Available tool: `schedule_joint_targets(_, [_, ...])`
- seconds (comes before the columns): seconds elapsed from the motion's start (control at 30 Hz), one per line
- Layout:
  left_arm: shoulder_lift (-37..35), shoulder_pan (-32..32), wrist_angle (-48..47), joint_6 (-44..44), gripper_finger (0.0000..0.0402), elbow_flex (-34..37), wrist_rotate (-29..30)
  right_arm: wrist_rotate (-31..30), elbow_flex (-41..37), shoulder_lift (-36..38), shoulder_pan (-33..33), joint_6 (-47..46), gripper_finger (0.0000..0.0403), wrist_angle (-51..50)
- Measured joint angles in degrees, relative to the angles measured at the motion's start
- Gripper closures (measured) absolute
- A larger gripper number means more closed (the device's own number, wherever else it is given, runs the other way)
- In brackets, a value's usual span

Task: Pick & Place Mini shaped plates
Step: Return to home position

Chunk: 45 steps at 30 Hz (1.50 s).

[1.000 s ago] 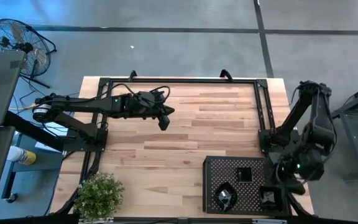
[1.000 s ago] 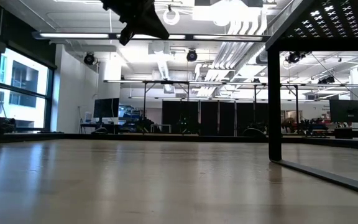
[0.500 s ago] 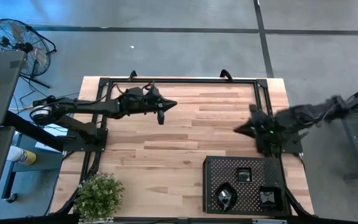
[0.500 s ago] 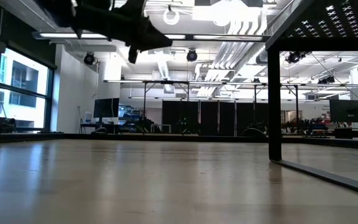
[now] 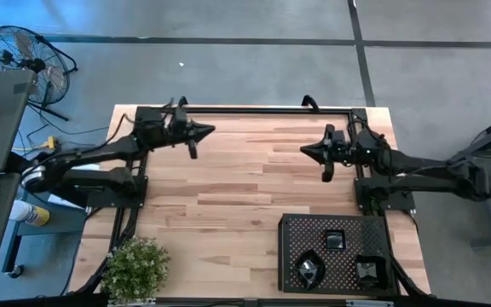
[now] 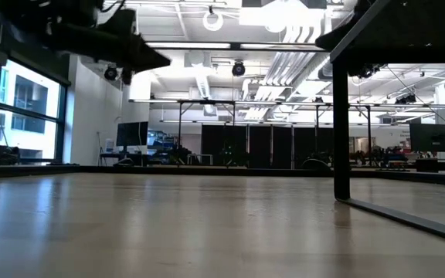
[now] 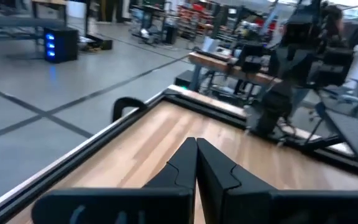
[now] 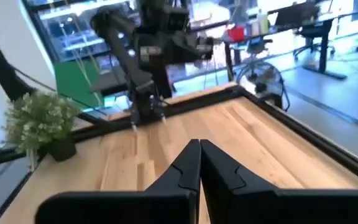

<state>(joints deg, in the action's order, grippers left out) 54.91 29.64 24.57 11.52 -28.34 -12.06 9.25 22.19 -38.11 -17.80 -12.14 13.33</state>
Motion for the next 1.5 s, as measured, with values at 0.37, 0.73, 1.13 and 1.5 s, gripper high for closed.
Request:
schedule_joint_targets(0.37, [-23.83, 1.12, -5.75, 1.24, 0.0401, 17.06, 6.13, -12.57, -9.24, 21.13, -0.09, -1.98, 0.0403, -11.27])
schedule_joint_targets(0.73, [-48.55, 1.1, -18.08, 9.34, 0.0401, 27.11, 8.87, -15.53, -21.62, 37.06, -0.03, -5.05, 0.0403, -10.86])
schedule_joint_targets(1.13, [-52.13, 1.08, -24.17, 8.27, 0.0401, 27.44, 9.63, -28.01, -21.63, 37.05, -0.18, -2.92, 0.04, -9.41])
schedule_joint_targets(1.5, [-52.06, 1.08, -24.23, 7.86, 0.0401, 27.5, 10.7, -27.7, -21.65, 36.99, -0.16, 0.57, 0.0396, -9.06])
